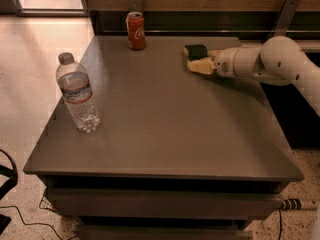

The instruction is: Move sponge near water bottle

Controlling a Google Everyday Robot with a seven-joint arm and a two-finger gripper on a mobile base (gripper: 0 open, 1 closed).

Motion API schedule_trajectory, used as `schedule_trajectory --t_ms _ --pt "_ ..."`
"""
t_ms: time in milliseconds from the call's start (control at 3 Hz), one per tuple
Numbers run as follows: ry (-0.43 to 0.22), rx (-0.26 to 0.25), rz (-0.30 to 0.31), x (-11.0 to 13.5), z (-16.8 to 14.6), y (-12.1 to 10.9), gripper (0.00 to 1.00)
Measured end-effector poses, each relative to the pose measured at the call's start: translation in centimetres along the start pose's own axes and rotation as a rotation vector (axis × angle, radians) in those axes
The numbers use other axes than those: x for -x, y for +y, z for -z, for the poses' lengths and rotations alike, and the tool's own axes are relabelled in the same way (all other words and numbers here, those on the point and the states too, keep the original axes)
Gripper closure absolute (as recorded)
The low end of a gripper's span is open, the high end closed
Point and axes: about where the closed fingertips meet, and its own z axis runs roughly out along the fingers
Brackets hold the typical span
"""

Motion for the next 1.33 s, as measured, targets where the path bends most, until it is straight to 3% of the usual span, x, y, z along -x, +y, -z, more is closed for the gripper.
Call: schedule_trajectory --t_ms 667,1333 --pt "0.000 0.001 0.000 0.02 -0.03 0.03 1.00" --pt "0.000 0.001 0.000 0.05 -0.01 0.03 1.00"
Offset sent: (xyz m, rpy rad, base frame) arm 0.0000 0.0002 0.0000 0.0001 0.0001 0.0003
